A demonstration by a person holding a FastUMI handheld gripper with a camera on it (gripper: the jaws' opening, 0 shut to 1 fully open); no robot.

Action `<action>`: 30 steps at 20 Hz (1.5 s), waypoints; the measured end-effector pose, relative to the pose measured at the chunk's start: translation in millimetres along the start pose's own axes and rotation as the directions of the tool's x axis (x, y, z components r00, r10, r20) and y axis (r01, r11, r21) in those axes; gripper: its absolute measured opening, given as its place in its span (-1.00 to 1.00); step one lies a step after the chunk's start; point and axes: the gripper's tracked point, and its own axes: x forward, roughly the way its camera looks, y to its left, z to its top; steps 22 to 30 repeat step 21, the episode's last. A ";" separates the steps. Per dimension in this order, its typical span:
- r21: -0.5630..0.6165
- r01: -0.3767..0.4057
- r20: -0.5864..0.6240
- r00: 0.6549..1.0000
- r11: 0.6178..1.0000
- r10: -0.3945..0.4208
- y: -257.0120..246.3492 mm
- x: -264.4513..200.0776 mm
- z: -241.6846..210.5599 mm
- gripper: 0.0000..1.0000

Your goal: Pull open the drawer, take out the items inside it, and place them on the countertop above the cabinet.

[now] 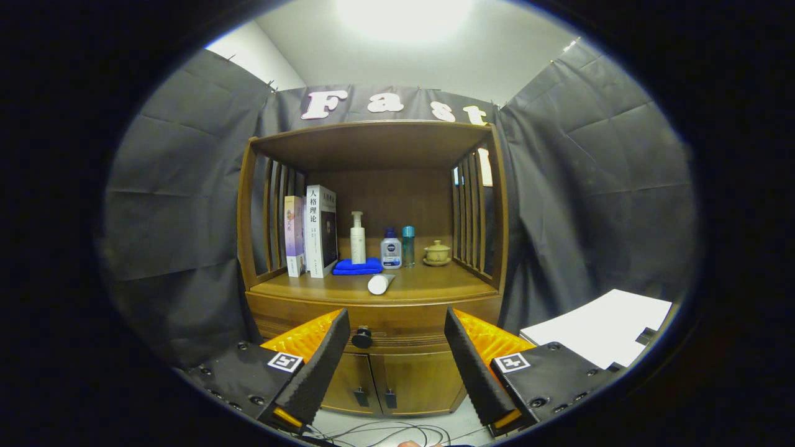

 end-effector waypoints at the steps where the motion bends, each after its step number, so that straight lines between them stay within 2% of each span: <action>1: 0.026 -0.011 0.010 1.000 1.000 0.011 1.2 -5.6 5.0 0.91; 4: 0.055 -0.036 0.050 0.998 0.998 0.034 1.5 -13.4 24.2 0.91; 9: 0.048 -0.033 0.113 0.993 0.998 0.027 -6.4 -26.8 47.9 0.91; 30: 0.042 -0.043 0.118 0.992 0.998 0.038 3.2 -24.1 43.5 0.92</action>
